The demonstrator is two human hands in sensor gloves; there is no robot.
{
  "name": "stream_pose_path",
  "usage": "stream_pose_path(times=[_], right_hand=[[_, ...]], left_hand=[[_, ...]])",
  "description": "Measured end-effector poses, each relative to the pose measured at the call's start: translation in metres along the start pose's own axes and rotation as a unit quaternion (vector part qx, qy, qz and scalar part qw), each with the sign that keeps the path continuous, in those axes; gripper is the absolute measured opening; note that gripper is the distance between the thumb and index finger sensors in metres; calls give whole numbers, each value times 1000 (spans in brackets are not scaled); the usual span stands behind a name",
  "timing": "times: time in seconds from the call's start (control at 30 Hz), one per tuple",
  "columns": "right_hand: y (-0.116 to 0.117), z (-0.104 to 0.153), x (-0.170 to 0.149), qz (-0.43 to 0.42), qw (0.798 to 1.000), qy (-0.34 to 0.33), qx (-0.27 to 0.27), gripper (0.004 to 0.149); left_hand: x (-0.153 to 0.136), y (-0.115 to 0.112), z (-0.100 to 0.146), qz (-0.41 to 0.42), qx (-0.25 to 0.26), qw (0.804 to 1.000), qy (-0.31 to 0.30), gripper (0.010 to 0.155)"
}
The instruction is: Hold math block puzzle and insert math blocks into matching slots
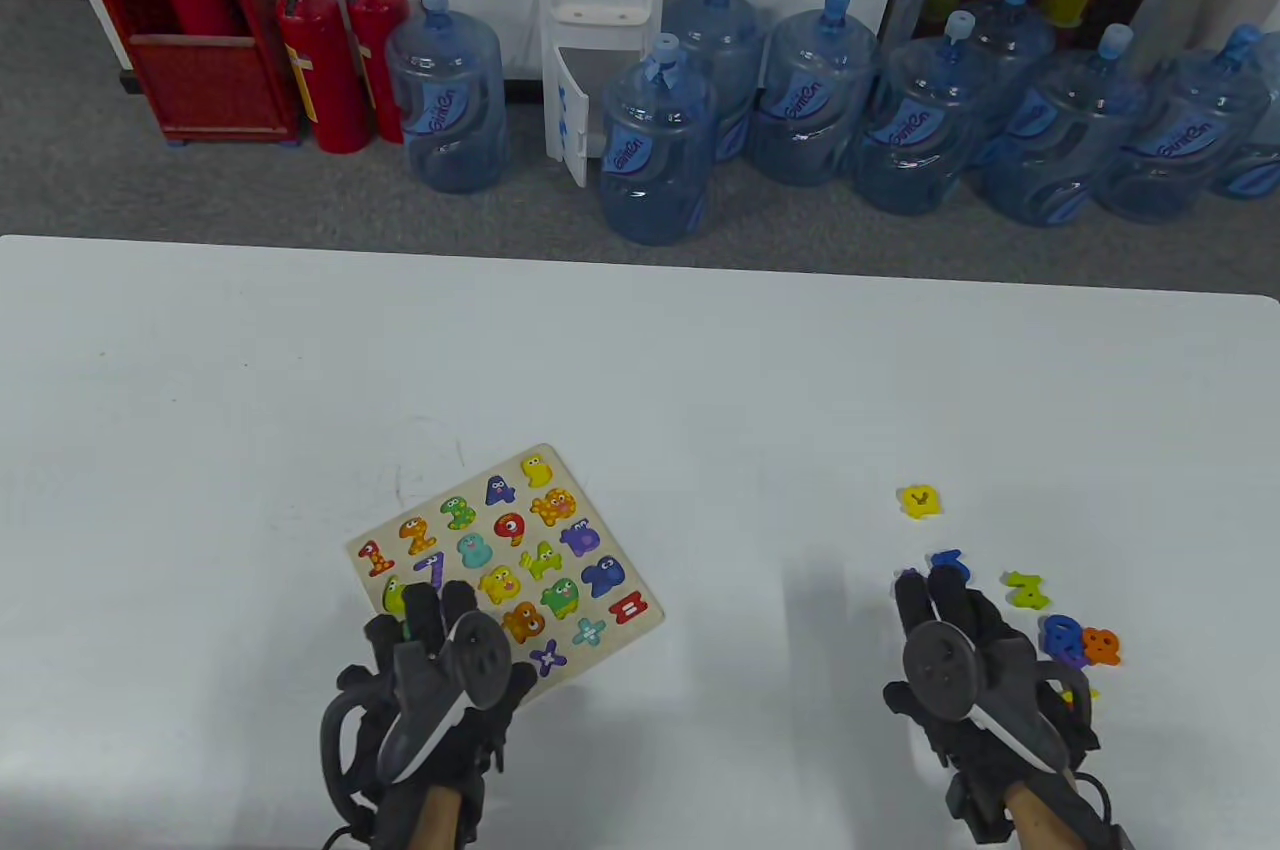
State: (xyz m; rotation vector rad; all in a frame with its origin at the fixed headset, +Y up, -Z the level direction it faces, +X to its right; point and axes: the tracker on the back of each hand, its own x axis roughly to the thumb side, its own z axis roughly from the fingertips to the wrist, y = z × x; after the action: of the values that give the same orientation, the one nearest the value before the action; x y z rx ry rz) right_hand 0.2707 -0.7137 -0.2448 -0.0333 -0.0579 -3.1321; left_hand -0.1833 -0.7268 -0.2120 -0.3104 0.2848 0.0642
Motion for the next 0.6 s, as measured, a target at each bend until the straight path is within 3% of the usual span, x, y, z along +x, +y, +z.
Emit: stream_pose_path(times=[0.1,0.17,0.2,0.37,0.6], right_hand=[[3,-5,-21,21,999,41,14,99],[9,-11,-36,25,996,81,42,99],[11,-13,-41,25,994,92,54,100],[28,-21,-63,16,983,137,124,93],[29,-20,-65,5,985,138,105,73]], left_hand=[[-17,-9,-9,17,-62,998,18,85],[-17,-20,-15,34,-134,990,6,80],[-15,-21,-14,31,-144,989,10,80],[6,-20,-7,-5,-159,987,-34,76],[41,-23,9,-55,-168,980,-97,76]])
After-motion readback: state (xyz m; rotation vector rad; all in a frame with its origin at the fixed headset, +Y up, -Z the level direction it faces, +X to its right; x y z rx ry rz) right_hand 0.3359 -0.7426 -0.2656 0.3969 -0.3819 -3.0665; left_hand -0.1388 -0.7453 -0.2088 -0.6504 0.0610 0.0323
